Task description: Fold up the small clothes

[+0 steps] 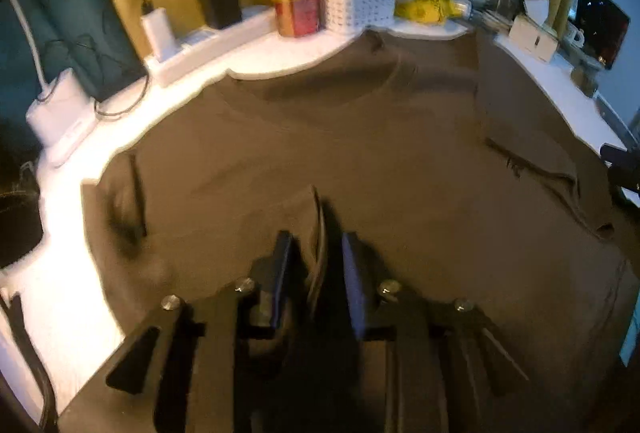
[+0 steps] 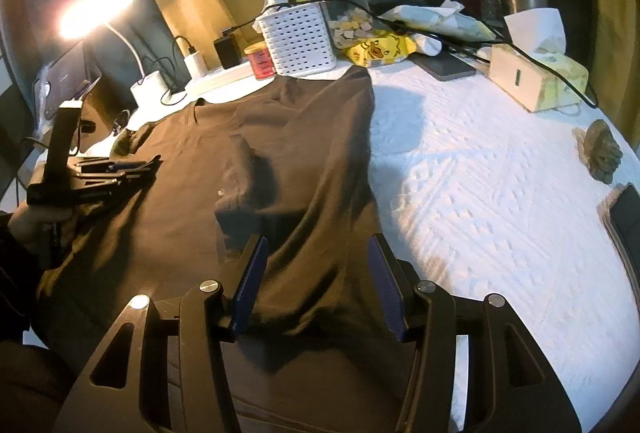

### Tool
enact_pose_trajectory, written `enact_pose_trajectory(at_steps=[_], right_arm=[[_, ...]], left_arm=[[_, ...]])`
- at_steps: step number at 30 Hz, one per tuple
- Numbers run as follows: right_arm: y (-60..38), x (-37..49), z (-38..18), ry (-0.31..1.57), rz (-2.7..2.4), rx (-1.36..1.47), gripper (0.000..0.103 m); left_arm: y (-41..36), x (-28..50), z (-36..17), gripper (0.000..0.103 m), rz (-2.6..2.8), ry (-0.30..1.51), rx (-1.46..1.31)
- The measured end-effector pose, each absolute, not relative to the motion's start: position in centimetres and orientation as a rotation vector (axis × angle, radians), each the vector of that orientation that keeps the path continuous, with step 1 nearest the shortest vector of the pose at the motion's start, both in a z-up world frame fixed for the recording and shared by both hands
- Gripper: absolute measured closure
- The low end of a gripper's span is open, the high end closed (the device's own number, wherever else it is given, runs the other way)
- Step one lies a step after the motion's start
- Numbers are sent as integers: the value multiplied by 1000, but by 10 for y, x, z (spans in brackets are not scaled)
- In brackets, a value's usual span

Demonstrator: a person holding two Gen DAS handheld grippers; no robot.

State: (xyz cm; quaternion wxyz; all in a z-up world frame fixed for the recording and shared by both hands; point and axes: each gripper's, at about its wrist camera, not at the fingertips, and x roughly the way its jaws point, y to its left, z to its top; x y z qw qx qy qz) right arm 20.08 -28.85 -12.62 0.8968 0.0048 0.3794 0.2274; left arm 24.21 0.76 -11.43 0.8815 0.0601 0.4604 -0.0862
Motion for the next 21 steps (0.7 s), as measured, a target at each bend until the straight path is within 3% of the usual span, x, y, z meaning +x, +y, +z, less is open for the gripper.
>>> enact_pose_trajectory(at_steps=[1, 2, 8, 12, 14, 16, 17, 21], right_arm=[[-290, 201, -126, 787, 468, 12, 48], [-291, 202, -127, 788, 464, 13, 48], [-294, 204, -127, 792, 452, 13, 48], [-290, 204, -126, 794, 458, 4, 48], [-286, 202, -124, 791, 463, -4, 48], [-283, 201, -123, 790, 466, -10, 48], [-281, 201, -122, 791, 468, -14, 48], [-272, 201, -123, 796, 478, -28, 48]], left_arm=[[4, 245, -114, 101, -171, 955, 150], [2, 247, -112, 103, -171, 948, 165], [-15, 244, -98, 103, -262, 878, 178], [-13, 248, -105, 100, -221, 941, 159], [-7, 240, -101, 84, -198, 933, 150], [6, 226, -90, 37, -199, 905, 100], [11, 218, -86, 32, -200, 887, 75], [45, 186, -69, 31, -160, 860, -6]])
